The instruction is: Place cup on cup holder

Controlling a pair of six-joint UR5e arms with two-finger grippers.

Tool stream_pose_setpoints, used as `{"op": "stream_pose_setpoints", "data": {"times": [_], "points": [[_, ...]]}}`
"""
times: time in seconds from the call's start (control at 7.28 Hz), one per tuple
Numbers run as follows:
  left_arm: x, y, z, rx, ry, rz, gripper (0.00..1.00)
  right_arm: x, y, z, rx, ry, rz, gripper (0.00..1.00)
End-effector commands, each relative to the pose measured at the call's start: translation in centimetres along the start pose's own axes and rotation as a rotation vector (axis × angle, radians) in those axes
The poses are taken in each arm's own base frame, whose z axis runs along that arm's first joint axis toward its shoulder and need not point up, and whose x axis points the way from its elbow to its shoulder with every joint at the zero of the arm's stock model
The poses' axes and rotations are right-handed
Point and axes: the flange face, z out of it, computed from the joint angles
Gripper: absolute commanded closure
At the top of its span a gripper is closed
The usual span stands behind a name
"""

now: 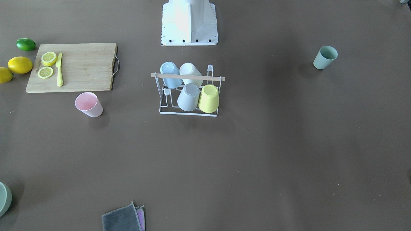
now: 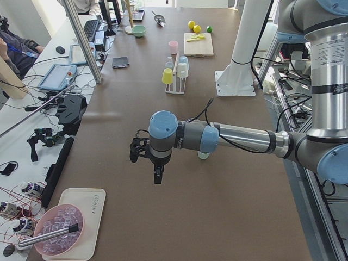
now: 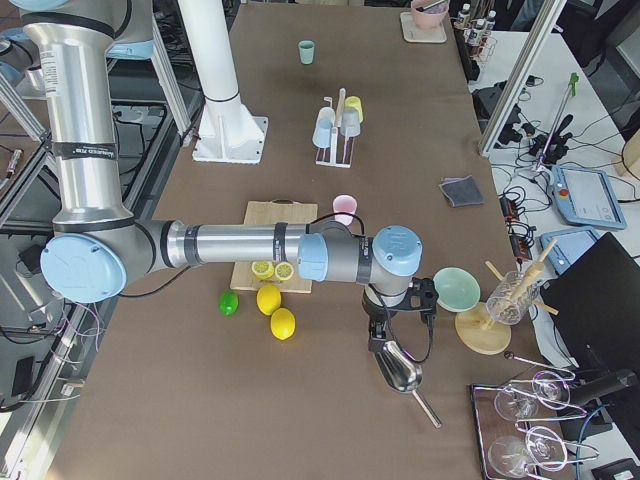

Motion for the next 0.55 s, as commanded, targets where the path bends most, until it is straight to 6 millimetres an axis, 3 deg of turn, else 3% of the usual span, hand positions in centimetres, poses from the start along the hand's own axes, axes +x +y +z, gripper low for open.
{"op": "stream_pose_setpoints", "data": {"times": [0.0, 0.14, 0.41], "points": [[1.0, -1.4, -0.6, -0.015, 0.032, -0.020, 0.02, -0.1, 0.0, 0.0, 0.000, 0.000, -0.003, 0.00], [2.1, -2.3, -0.9, -0.048, 0.054, -0.043, 0.02, -0.2, 0.0, -0.1, 0.003, 0.000, -0.003, 0.00], [6.4, -4.6, 1.3, -0.197, 0.048, -0.067, 0.02, -0.5, -0.2, -0.1, 0.002, 0.000, -0.009, 0.00]]}}
